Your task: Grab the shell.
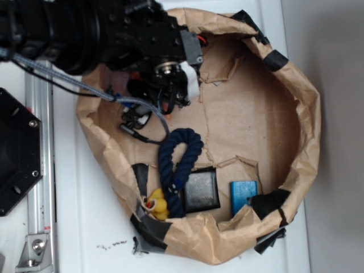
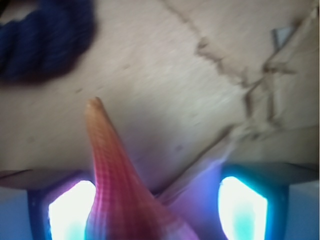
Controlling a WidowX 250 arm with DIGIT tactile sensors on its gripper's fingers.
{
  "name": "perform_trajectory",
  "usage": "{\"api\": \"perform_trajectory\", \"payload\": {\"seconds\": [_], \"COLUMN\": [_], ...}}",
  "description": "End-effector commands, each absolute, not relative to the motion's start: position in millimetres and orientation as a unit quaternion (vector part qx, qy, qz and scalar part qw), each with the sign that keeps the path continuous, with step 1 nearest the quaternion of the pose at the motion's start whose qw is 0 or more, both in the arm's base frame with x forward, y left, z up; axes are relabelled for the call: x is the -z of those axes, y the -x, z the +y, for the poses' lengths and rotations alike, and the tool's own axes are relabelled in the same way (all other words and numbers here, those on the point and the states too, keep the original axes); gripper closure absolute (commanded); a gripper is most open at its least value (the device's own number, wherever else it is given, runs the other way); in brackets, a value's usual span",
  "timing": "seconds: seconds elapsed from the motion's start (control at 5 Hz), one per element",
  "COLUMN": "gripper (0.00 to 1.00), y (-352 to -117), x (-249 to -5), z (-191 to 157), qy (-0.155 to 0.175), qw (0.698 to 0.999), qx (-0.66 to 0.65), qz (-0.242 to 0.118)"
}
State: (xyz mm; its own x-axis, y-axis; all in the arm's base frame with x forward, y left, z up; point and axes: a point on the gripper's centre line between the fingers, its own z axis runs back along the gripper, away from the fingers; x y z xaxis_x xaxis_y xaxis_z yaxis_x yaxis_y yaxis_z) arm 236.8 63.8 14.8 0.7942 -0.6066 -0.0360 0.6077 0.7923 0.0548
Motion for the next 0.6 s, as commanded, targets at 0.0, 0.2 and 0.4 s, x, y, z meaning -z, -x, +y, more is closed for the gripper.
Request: {"api": "perform_trajectory", "payload": {"seconds": [0.0, 0.2, 0.4], "gripper": [1.0, 1.0, 1.0], "y": [-242, -241, -248], "x": [-19, -47, -97], "z": [69, 64, 50], "qy": [-0.03, -0.057, -0.086], "qw": [0.96, 0.959, 0.957], "qx": [0.279, 0.272, 0.251], "qz": [-0.014, -0.049, -0.122]}}
